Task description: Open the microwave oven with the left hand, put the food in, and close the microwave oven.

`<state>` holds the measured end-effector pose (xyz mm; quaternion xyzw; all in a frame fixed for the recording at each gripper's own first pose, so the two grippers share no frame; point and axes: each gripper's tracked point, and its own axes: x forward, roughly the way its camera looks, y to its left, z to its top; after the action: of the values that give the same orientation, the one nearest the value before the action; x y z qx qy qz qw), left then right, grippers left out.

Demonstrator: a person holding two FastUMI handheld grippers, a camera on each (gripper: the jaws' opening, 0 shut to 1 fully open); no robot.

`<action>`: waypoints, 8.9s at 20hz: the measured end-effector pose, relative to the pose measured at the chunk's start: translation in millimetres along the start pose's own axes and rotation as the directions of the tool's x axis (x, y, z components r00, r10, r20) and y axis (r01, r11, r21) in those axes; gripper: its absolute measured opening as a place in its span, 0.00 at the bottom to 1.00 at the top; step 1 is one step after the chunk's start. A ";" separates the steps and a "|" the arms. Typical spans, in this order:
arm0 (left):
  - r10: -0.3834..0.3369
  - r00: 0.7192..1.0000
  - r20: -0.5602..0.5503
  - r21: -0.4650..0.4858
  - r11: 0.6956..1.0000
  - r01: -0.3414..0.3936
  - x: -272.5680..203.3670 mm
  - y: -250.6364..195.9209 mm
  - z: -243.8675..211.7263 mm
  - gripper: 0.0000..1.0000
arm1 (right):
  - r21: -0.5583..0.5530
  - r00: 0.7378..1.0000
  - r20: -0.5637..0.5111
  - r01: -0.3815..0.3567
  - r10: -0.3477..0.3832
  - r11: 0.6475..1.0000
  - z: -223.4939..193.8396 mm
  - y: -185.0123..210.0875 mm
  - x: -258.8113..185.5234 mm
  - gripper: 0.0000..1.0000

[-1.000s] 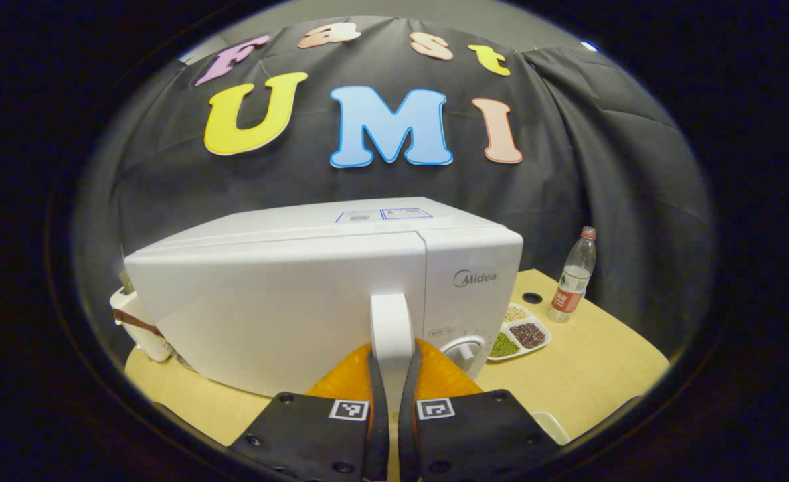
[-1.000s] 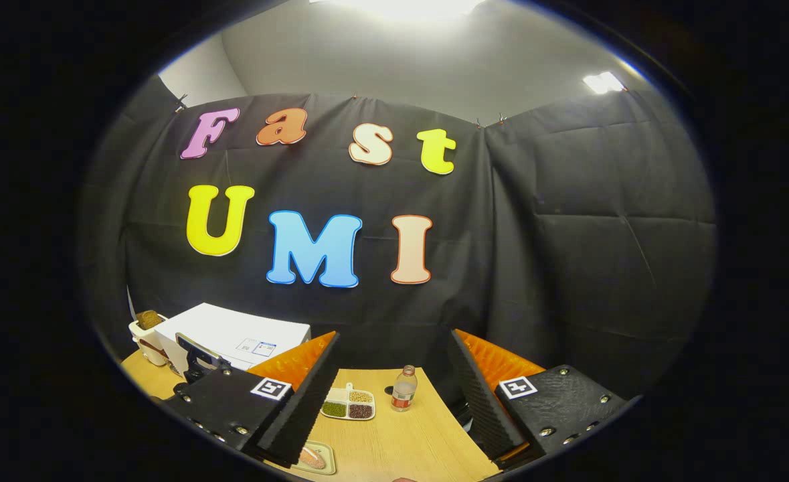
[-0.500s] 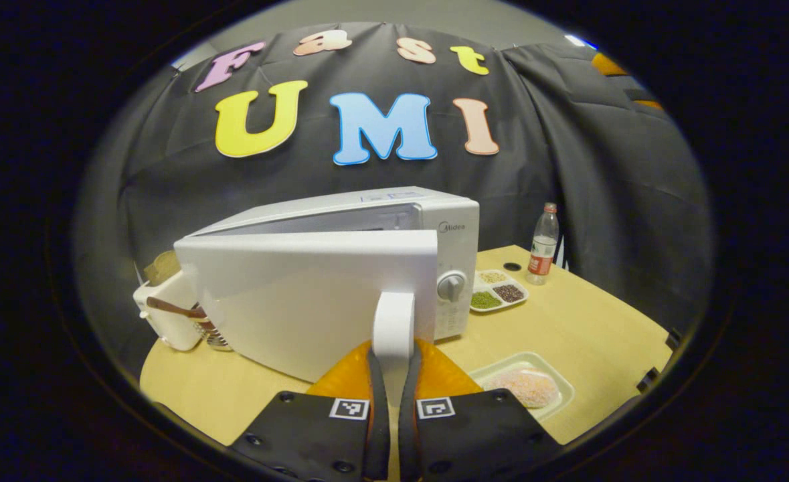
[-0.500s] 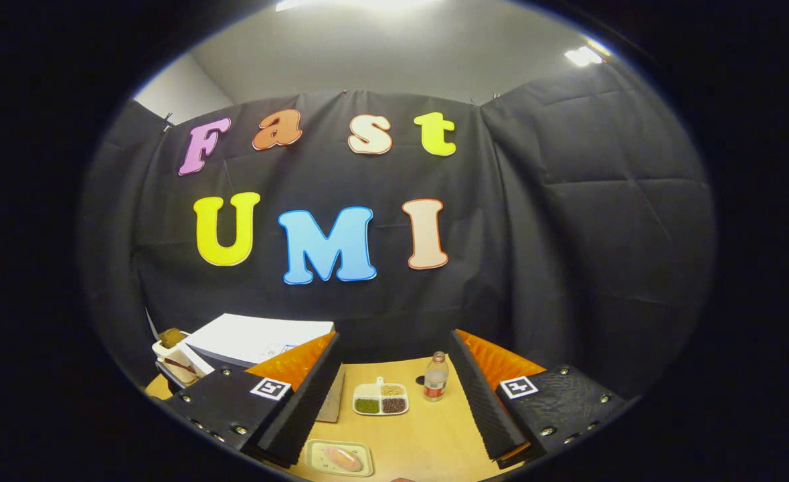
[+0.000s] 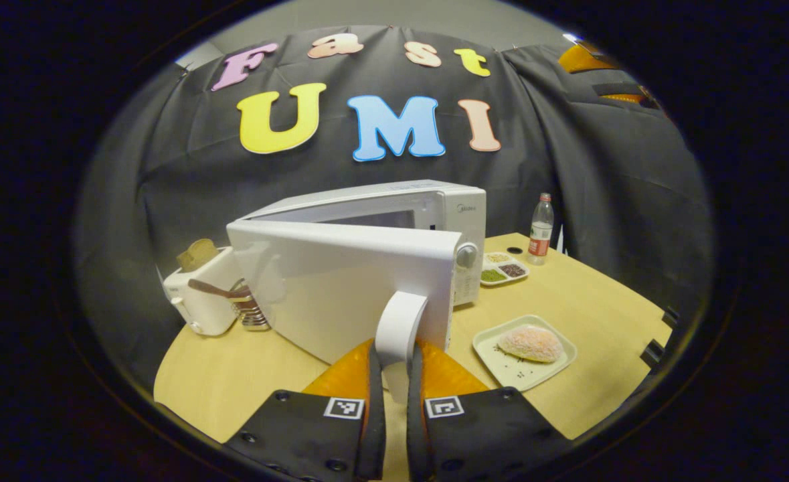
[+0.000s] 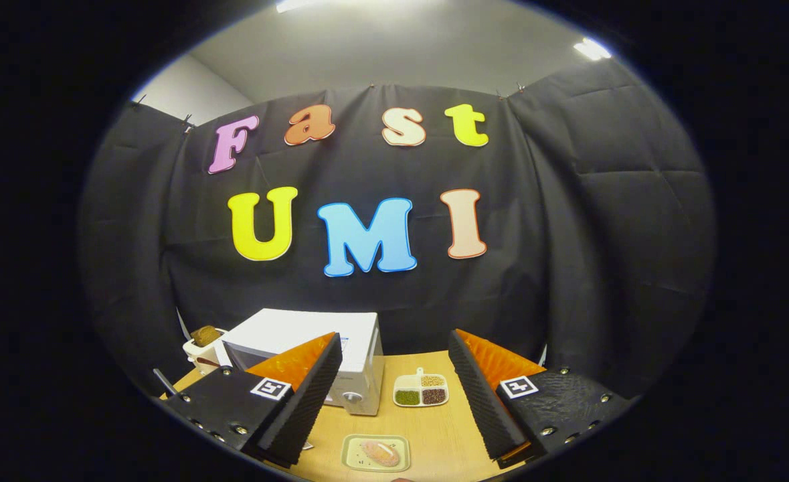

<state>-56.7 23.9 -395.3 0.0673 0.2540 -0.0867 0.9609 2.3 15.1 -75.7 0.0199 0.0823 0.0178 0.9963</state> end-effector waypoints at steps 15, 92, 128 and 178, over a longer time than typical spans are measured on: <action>0.196 0.978 -0.065 0.059 0.980 -0.193 -85.9 118.5 -45.0 0.99 | -0.011 0.990 -0.041 -0.138 0.138 0.990 -21.6 77.3 14.8 0.98; 0.358 0.863 0.358 -0.318 0.915 -0.248 -164.9 126.8 229.8 0.93 | -0.560 0.807 -0.583 -0.483 0.093 0.673 -314.1 51.6 79.2 0.55; 0.480 0.833 0.274 -0.228 0.874 -0.429 -223.2 185.2 174.4 0.93 | -0.969 0.948 -0.223 -0.241 0.228 0.055 -286.9 239.6 245.2 0.55; 0.475 0.834 0.281 -0.385 0.852 -0.355 -215.9 195.7 154.4 0.93 | -0.524 0.886 -0.158 -0.449 0.435 0.724 -156.6 188.9 99.5 0.90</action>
<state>-128.5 216.7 -137.6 -0.0513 0.0601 0.1578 0.9843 68.6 213.3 -238.3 -0.2466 0.0786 0.2773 0.9252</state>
